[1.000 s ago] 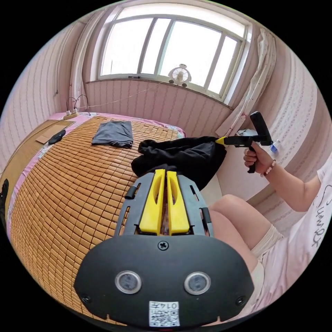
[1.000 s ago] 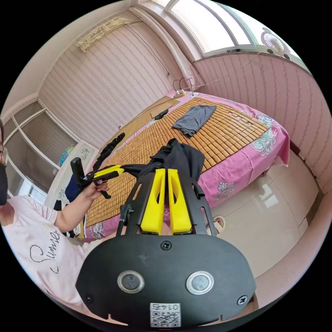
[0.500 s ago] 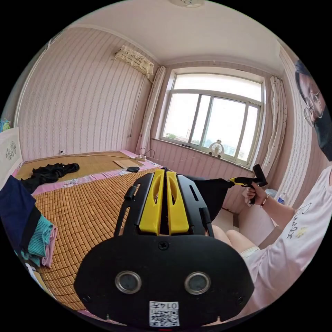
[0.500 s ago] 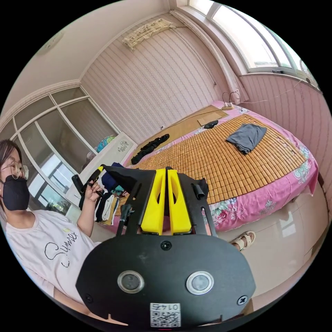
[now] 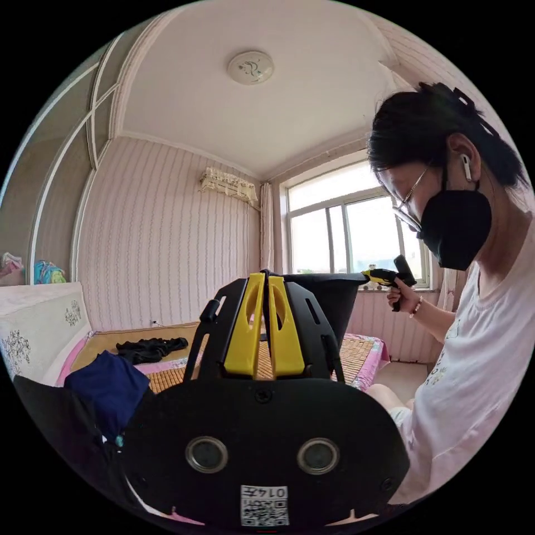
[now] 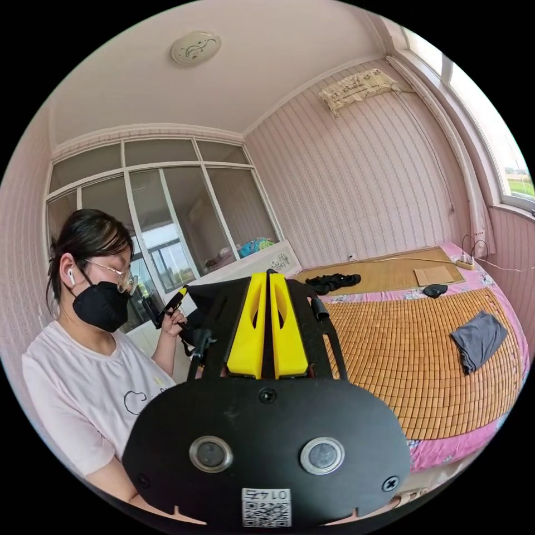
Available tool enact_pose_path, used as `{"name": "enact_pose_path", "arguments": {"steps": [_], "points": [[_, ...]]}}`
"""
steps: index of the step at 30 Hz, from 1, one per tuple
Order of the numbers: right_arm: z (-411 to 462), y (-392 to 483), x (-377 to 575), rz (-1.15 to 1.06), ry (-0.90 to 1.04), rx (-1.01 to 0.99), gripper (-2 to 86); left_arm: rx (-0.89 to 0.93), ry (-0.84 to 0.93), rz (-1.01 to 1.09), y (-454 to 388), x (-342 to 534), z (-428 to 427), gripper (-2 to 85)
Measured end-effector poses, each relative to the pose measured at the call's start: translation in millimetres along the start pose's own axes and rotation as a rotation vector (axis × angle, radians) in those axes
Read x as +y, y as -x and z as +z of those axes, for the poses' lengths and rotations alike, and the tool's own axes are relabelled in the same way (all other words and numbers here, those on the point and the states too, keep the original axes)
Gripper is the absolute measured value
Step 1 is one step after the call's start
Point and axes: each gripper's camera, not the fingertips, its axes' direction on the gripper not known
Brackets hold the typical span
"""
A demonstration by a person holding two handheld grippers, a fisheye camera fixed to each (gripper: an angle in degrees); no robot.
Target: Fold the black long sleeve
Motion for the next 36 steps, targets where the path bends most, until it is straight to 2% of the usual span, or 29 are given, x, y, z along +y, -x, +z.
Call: {"name": "enact_pose_path", "arguments": {"steps": [2, 5, 6, 7, 9, 11, 15, 19, 22, 25, 27, 30, 33, 36], "points": [[36, -25, -29, -0.001, 0.132, 0.072, -0.7, 0.035, 0.056, -0.080, 26, 0, 26, -1.0], [105, -85, -46, 0.112, 0.352, 0.243, -0.8, 0.069, 0.282, -0.265, 78, 19, 107, -1.0], [118, -96, -48, 0.140, 0.373, 0.257, -0.8, -0.016, 0.390, -0.292, 93, 25, 139, -1.0], [140, -114, -56, 0.188, 0.382, 0.257, -0.8, -0.058, 0.418, -0.287, 98, 26, 152, -1.0], [161, -127, -84, 0.220, 0.335, 0.263, -0.8, -0.092, 0.332, -0.389, 123, 3, 173, -1.0], [173, -109, -146, 0.114, 0.199, 0.270, -0.8, -0.083, 0.179, -0.425, 136, -36, 165, -1.0], [165, -61, -220, -0.089, -0.037, 0.201, -0.7, -0.106, -0.066, -0.237, 121, -114, 127, -1.0], [178, -58, -220, -0.168, -0.027, 0.211, -0.7, -0.098, -0.057, -0.133, 105, -106, 114, -1.0], [194, -98, -168, -0.102, 0.077, 0.190, -0.6, -0.045, 0.087, -0.171, 103, -55, 120, -1.0], [215, -154, -87, 0.054, 0.206, 0.198, -0.6, -0.024, 0.334, -0.188, 88, 18, 137, -1.0], [238, -191, -32, 0.190, 0.343, 0.215, -0.6, -0.054, 0.585, -0.173, 68, 88, 159, -1.0], [278, -249, 56, 0.444, 0.590, 0.255, -0.6, -0.074, 0.866, -0.196, 43, 180, 188, -1.0], [304, -283, 112, 0.578, 0.761, 0.314, -0.6, -0.058, 1.063, -0.283, 27, 249, 206, -1.0], [318, -302, 138, 0.653, 0.904, 0.298, -0.6, -0.038, 1.156, -0.311, 13, 274, 212, -1.0]]}}
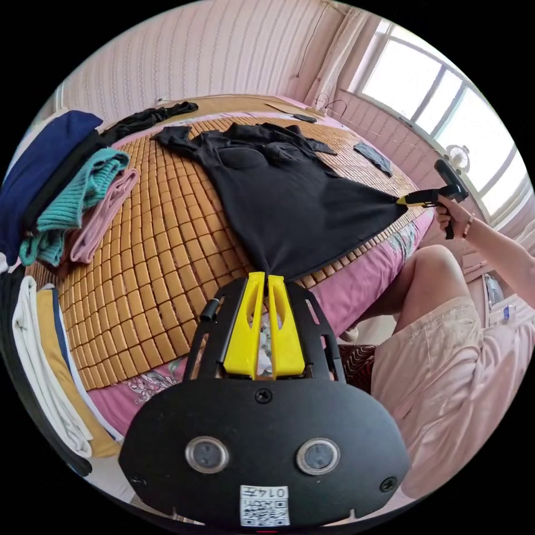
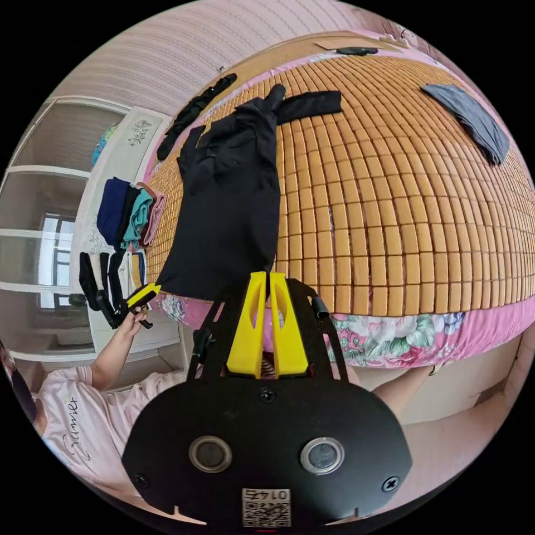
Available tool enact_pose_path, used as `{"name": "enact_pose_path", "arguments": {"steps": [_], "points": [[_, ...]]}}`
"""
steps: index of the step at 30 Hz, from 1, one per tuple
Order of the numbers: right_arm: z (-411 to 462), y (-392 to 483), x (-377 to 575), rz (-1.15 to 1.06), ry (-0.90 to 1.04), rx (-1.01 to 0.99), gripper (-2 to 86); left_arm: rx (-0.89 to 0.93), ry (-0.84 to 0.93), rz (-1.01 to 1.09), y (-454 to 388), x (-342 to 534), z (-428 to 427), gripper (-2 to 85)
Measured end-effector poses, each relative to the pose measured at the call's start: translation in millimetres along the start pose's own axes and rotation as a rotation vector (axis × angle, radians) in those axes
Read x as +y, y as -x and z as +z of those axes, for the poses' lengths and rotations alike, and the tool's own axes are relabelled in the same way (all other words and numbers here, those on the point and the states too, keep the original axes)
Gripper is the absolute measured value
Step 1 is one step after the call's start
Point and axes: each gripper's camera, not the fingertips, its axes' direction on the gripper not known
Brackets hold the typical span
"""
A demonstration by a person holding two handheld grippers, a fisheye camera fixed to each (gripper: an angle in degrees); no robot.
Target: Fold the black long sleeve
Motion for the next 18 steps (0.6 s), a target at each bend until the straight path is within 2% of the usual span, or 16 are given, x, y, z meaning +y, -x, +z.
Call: {"name": "enact_pose_path", "arguments": {"steps": [4, 11, 13, 18], "points": [[6, -4, -11, -0.036, 0.106, 0.049, -0.6, -0.039, 0.029, 0.066, -18, -2, 0, -1.0], [14, -1, -22, -0.154, 0.288, 0.192, -0.2, 0.043, 0.103, 0.088, -35, -7, -4, -0.6], [14, -3, -21, -0.155, 0.304, 0.205, 0.2, 0.068, 0.139, 0.081, -38, -6, -1, -0.2], [-2, -14, -18, -0.166, 0.215, 0.341, 5.2, 0.032, 0.076, -0.064, -23, -19, -19, 4.3]]}}
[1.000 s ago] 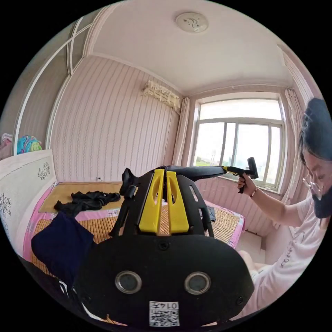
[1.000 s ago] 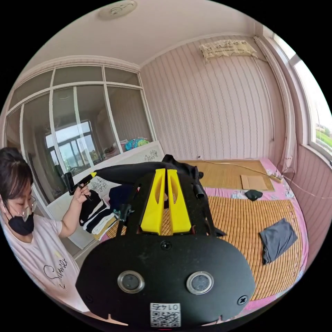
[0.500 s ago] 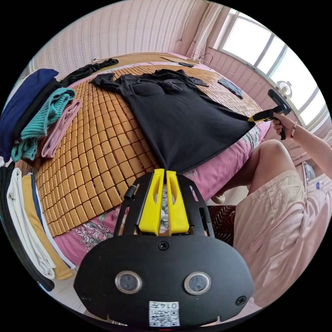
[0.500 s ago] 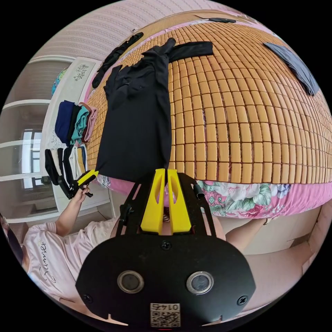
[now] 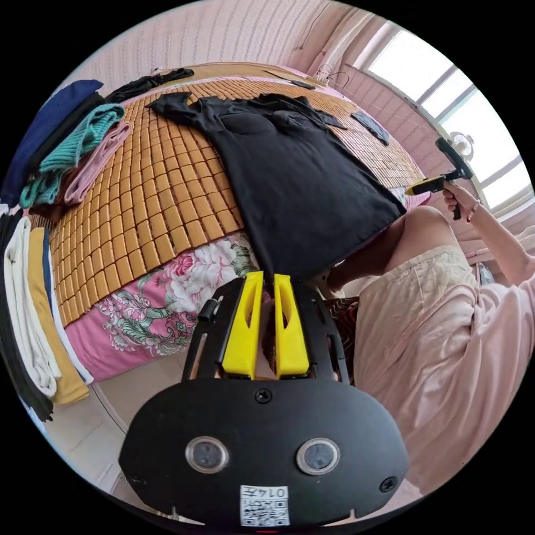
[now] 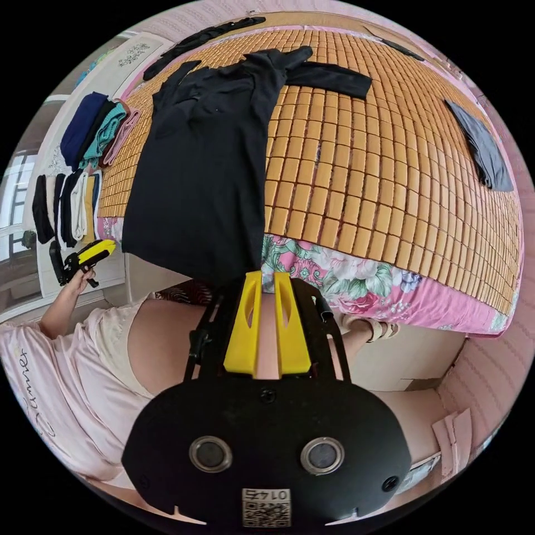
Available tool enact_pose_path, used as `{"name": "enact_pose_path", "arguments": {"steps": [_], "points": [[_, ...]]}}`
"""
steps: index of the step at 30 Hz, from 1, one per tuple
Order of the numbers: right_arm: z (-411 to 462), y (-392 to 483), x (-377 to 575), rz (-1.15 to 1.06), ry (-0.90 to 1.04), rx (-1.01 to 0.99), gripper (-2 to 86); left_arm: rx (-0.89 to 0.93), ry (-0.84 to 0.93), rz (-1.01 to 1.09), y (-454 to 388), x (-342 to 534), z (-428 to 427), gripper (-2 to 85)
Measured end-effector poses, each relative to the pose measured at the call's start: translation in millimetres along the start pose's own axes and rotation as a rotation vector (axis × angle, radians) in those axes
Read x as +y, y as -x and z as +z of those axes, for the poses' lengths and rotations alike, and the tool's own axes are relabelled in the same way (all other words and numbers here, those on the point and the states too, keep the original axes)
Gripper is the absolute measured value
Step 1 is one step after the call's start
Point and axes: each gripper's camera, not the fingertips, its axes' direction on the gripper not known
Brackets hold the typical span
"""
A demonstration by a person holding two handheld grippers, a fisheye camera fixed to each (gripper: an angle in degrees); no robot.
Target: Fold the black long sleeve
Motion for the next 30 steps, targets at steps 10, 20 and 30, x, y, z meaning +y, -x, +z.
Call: {"name": "enact_pose_path", "arguments": {"steps": [10, 20, 30], "points": [[-35, -102, -69, 0.071, -0.230, -0.023, 10.9, -0.023, -0.244, 0.178, -46, -186, 8, 7.2], [-2, -171, -159, 0.113, -0.359, -0.127, 10.2, -0.040, -0.292, 0.302, -138, -412, 115, 8.2], [-14, -250, -17, 0.302, -0.776, -0.515, -0.1, -0.040, -0.126, 0.277, -145, -454, 163, 6.4]]}}
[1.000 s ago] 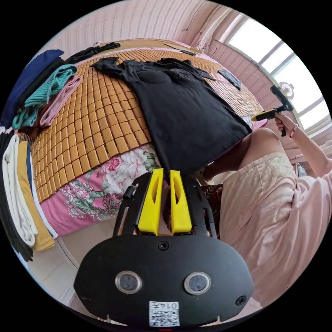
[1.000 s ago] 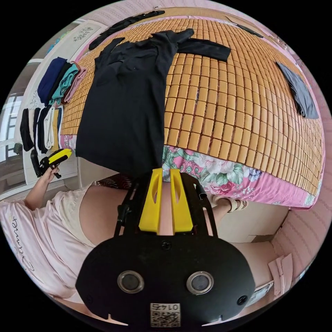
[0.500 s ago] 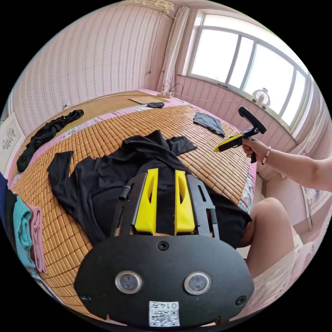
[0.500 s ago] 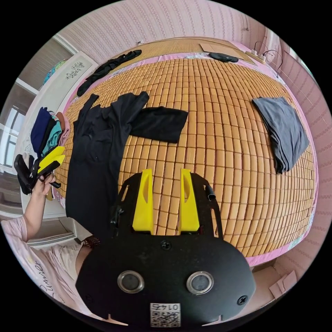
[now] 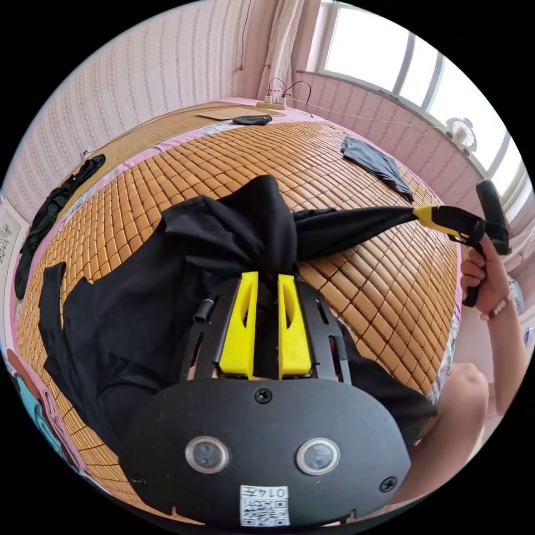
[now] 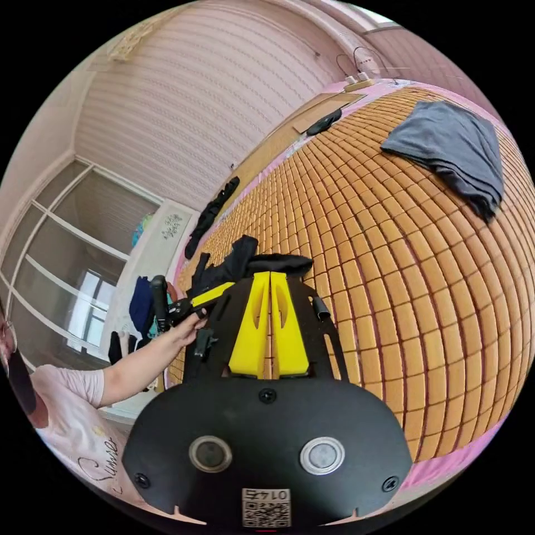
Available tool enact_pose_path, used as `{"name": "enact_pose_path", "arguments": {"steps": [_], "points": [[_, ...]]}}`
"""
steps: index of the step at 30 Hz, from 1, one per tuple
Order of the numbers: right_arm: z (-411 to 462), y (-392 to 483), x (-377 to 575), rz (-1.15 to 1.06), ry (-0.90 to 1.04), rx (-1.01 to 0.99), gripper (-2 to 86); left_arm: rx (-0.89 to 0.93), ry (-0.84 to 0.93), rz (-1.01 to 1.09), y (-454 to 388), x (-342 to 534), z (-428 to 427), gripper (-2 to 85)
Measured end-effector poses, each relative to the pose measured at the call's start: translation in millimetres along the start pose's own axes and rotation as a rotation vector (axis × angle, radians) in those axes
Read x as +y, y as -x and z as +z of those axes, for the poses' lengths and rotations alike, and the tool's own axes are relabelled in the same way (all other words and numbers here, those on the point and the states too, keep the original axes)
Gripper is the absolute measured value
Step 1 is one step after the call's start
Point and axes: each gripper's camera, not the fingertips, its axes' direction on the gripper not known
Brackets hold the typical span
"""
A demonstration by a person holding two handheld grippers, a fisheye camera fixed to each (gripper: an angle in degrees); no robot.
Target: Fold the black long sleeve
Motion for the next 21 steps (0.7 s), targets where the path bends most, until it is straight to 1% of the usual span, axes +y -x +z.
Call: {"name": "enact_pose_path", "arguments": {"steps": [2, 5, 7, 9, 12, 13, 14, 16, 18, 19, 21], "points": [[-42, -11, 34, 0.029, -0.074, 0.106, -0.3, -0.005, -0.009, 0.031, -4, -6, -6, 6.4], [-82, -32, 71, 0.077, -0.091, 0.232, -0.3, -0.045, -0.013, 0.117, -15, -16, -12, 6.0], [-102, -44, 91, 0.095, -0.077, 0.264, -0.3, -0.060, 0.005, 0.150, -19, -22, -11, 5.9], [-121, -51, 111, 0.070, -0.081, 0.257, -0.2, -0.035, 0.015, 0.163, -21, -31, -11, 6.3], [-135, -64, 136, 0.035, 0.063, 0.237, -0.1, -0.032, -0.020, 0.212, -30, -42, -22, 6.6], [-134, -72, 146, 0.047, 0.146, 0.279, 0.0, -0.033, -0.028, 0.225, -32, -45, -24, 6.6], [-136, -79, 156, 0.050, 0.185, 0.350, 0.2, -0.035, -0.046, 0.246, -37, -50, -30, 6.6], [-139, -85, 168, 0.058, 0.203, 0.445, 0.7, 0.003, -0.081, 0.271, -46, -59, -42, 6.6], [-142, -88, 172, 0.045, 0.186, 0.514, 1.6, 0.100, -0.123, 0.325, -67, -71, -54, 6.3], [-145, -88, 171, 0.024, 0.142, 0.533, 3.3, 0.125, -0.125, 0.345, -74, -73, -54, 6.4], [-145, -89, 165, 0.011, 0.070, 0.510, 6.9, 0.140, -0.107, 0.446, -106, -77, -44, 7.4]]}}
